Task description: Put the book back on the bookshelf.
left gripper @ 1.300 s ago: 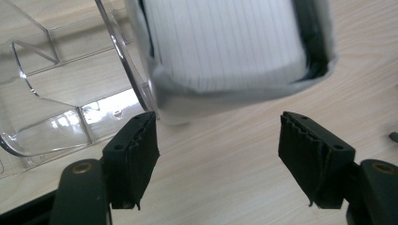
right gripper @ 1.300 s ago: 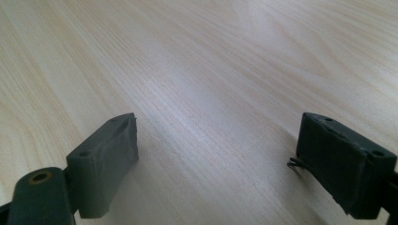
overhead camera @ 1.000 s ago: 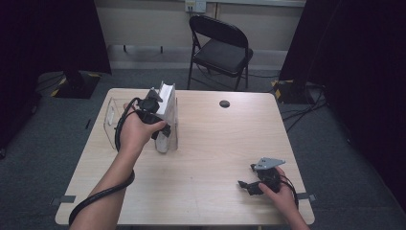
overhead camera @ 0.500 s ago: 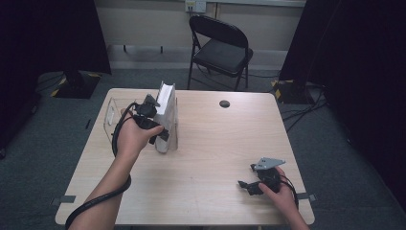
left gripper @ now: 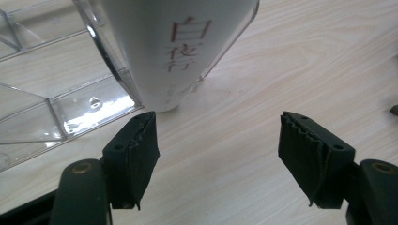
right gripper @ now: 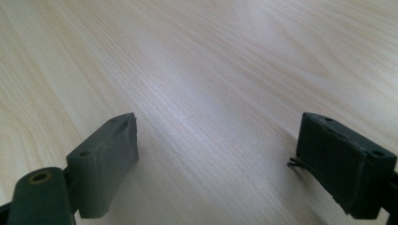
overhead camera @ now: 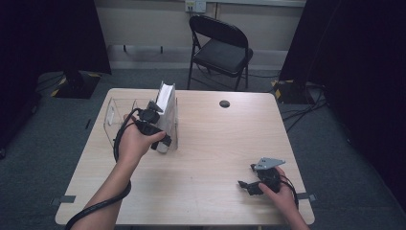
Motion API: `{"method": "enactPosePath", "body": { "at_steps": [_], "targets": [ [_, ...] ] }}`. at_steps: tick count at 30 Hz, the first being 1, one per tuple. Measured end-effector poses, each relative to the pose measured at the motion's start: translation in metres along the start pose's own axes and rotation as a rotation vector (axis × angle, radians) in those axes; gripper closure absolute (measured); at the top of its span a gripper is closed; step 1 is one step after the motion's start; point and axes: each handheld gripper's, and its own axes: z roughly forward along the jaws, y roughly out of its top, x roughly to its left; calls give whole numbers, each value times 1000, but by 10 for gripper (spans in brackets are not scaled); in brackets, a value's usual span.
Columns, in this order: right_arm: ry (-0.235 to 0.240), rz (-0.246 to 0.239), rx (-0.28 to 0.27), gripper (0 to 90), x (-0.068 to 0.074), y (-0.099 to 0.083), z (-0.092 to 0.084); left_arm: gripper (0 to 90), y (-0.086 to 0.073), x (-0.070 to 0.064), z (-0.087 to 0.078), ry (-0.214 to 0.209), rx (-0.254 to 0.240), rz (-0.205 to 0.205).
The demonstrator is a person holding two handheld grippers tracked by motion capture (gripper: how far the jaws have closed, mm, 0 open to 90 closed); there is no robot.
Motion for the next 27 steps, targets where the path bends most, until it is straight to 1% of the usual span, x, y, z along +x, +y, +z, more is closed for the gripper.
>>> {"method": "enactPosePath", "body": {
  "at_steps": [1,5,7,8,9,10,11,13,14,16,17,18,19,20,21,22,23,24,26,27],
  "targets": [
    [0,0,0,122,0,0,0,289,-1,0,1,-4,-6,1],
    [-1,1,1,122,0,0,0,290,-4,-4,6,-18,-1,-1],
    [0,2,1,122,0,0,0,290,-4,-3,7,-24,-1,17],
    [-1,2,1,122,0,0,0,290,-5,-6,9,-31,0,0],
    [0,1,1,122,0,0,0,290,-6,-5,9,-27,1,12],
    [1,0,2,122,0,0,0,290,-6,-6,10,-27,-1,13],
    [1,0,2,122,0,0,0,291,-7,-6,11,-33,1,23],
    [0,0,3,122,0,0,0,292,-8,-7,11,-35,-9,9],
    [1,0,2,122,0,0,0,292,-9,-6,11,-33,-9,21],
    [1,0,2,122,0,0,0,292,-10,-6,12,-39,-10,19],
    [1,0,2,122,0,0,0,292,-11,-6,12,-42,-4,31],
    [0,0,1,122,0,0,0,292,-12,-6,12,-38,-5,19],
    [1,0,1,121,0,0,0,292,-13,-7,13,-35,-3,24],
    [1,0,2,122,0,0,0,292,-14,-6,12,-39,0,38],
    [1,0,2,122,0,0,0,292,-15,-7,12,-41,-3,23],
    [1,0,2,122,0,0,0,292,-16,-7,12,-35,-10,30],
    [1,0,1,122,0,0,0,292,-16,-7,11,-40,-14,34],
    [1,0,2,122,0,0,0,294,-17,-8,10,-35,-17,29],
    [0,0,3,122,0,0,0,296,-18,-9,8,-41,-22,45],
    [1,0,2,122,0,0,0,296,-19,-10,7,-40,-29,39]
  ]
}}
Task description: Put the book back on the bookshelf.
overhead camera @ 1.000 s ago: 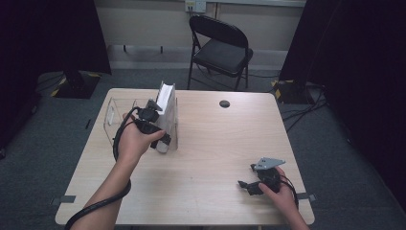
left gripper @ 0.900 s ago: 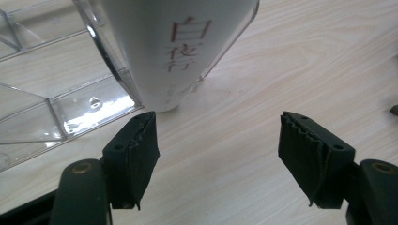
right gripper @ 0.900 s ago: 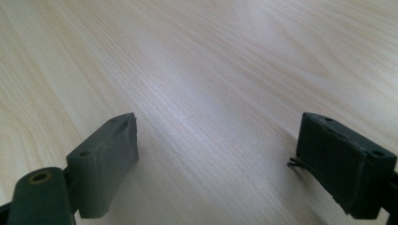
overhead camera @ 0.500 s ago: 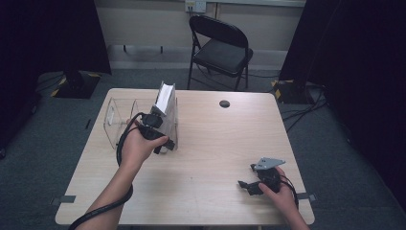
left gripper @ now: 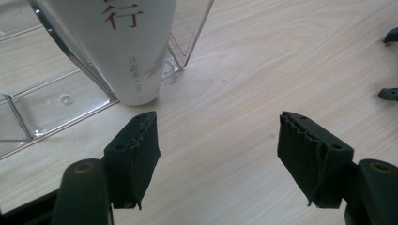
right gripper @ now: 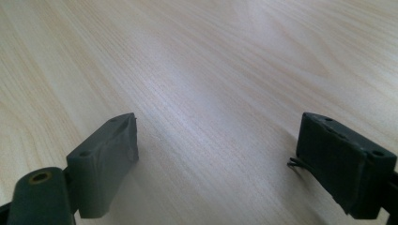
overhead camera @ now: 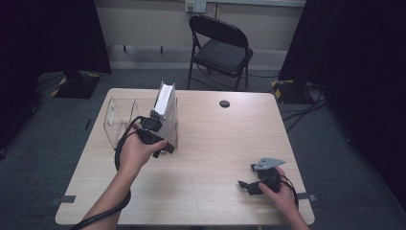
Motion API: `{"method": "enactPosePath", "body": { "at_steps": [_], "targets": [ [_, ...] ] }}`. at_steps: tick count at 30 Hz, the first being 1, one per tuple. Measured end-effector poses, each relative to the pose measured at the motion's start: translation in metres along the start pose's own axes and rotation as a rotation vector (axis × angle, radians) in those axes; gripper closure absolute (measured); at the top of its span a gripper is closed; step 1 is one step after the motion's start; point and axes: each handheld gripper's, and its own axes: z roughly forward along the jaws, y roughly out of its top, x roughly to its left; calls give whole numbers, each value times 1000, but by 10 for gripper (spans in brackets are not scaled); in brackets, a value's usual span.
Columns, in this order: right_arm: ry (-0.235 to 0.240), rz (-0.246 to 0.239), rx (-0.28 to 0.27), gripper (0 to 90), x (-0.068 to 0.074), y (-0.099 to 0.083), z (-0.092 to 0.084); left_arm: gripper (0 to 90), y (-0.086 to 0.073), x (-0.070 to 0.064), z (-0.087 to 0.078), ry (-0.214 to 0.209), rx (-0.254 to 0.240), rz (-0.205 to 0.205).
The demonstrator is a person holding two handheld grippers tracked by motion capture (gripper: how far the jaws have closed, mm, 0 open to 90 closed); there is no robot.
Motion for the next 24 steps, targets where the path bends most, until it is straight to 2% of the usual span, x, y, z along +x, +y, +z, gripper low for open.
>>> {"method": "enactPosePath", "body": {
  "at_steps": [2,10,24],
  "targets": [
    [-1,0,-1,121,0,0,0,296,-1,-2,-2,-2,-4,20],
    [0,0,0,122,0,0,0,295,-7,-12,-1,-21,-6,44],
    [0,-1,0,122,0,0,0,271,-13,-23,12,-54,-13,80]
  ]
}}
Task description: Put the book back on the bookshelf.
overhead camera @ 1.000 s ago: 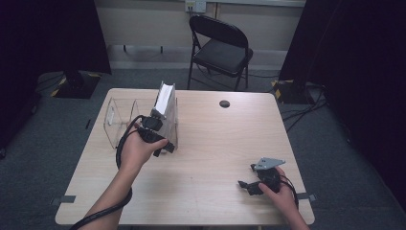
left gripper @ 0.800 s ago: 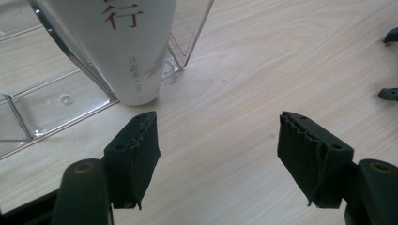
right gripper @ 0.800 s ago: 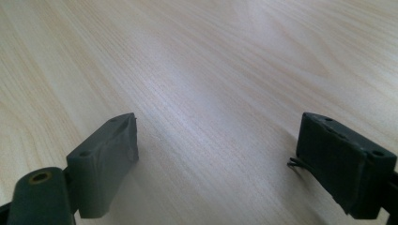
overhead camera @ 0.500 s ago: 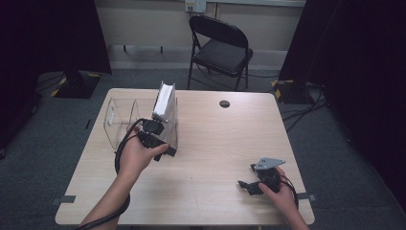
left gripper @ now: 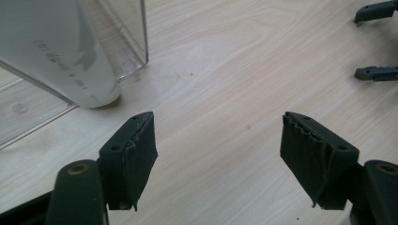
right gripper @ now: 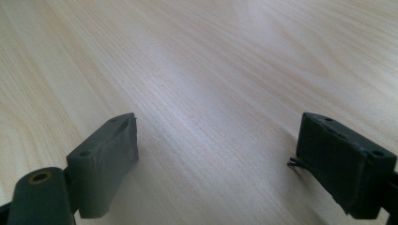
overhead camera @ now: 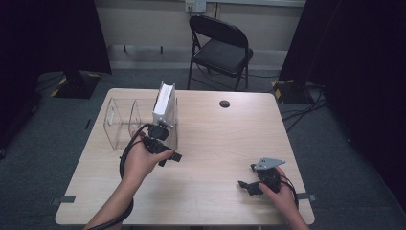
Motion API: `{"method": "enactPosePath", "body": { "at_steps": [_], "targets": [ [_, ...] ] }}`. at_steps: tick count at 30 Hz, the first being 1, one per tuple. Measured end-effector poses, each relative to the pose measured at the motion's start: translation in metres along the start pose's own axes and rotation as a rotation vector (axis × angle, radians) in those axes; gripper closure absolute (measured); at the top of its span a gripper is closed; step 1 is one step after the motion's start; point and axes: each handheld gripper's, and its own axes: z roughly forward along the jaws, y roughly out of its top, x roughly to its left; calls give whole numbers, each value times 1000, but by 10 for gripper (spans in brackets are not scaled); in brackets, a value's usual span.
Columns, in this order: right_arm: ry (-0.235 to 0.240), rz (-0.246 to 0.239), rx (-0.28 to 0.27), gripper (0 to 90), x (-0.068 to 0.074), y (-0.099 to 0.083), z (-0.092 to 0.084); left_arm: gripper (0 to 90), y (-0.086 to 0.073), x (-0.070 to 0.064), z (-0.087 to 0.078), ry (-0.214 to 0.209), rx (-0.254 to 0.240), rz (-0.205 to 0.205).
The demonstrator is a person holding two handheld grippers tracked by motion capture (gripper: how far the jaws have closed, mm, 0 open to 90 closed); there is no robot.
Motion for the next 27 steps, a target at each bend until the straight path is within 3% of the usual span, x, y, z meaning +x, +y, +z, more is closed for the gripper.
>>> {"method": "enactPosePath", "body": {
  "at_steps": [7,27],
  "targets": [
    [0,0,0,122,0,0,0,256,-2,-6,8,-21,2,28],
    [0,0,0,122,0,0,0,199,-9,-17,30,-67,-6,59]
  ]
}}
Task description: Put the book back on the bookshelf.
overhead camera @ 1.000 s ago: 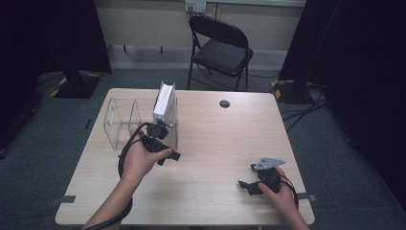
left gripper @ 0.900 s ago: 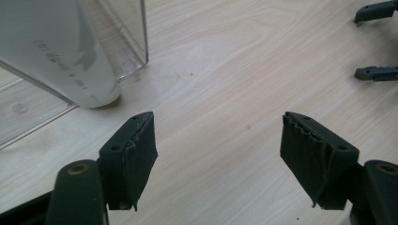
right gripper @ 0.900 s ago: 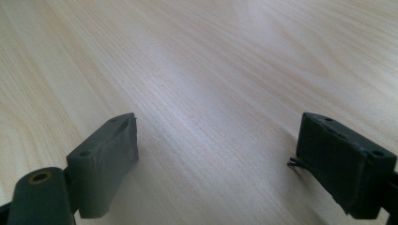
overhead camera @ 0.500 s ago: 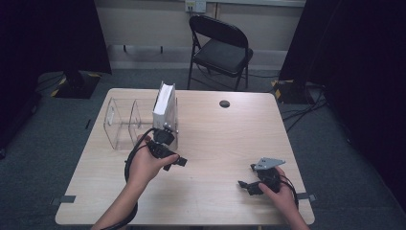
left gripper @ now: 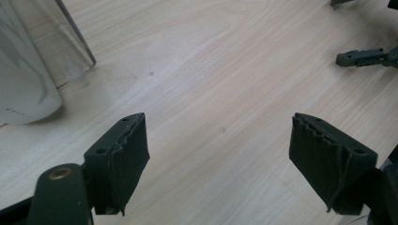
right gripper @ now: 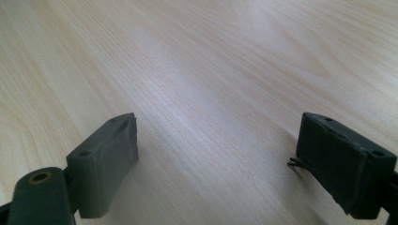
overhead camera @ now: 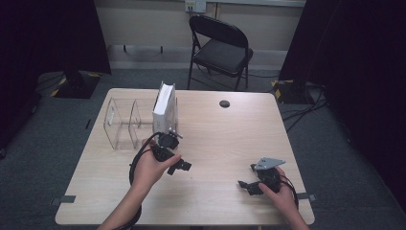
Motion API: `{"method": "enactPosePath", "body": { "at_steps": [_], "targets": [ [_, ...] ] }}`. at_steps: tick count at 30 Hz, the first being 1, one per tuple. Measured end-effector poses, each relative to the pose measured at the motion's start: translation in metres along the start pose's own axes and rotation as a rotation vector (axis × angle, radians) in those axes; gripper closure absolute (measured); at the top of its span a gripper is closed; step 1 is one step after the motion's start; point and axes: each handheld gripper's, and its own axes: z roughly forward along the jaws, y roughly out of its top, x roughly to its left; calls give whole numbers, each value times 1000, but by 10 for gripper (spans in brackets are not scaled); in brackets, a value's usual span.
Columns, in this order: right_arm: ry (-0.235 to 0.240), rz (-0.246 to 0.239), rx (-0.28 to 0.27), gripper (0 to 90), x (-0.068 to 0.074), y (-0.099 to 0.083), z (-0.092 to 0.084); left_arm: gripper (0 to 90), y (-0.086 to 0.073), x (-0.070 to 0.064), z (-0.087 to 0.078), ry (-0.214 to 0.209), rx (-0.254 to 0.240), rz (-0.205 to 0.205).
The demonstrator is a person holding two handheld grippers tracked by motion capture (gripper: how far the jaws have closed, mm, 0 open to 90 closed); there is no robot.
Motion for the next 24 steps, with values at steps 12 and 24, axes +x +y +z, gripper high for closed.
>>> {"method": "enactPosePath", "body": {
  "at_steps": [12,24],
  "targets": [
    [0,0,0,122,0,0,0,198,-3,-6,14,-27,17,19],
    [0,0,0,122,0,0,0,199,-7,-10,26,-49,33,38]
  ]
}}
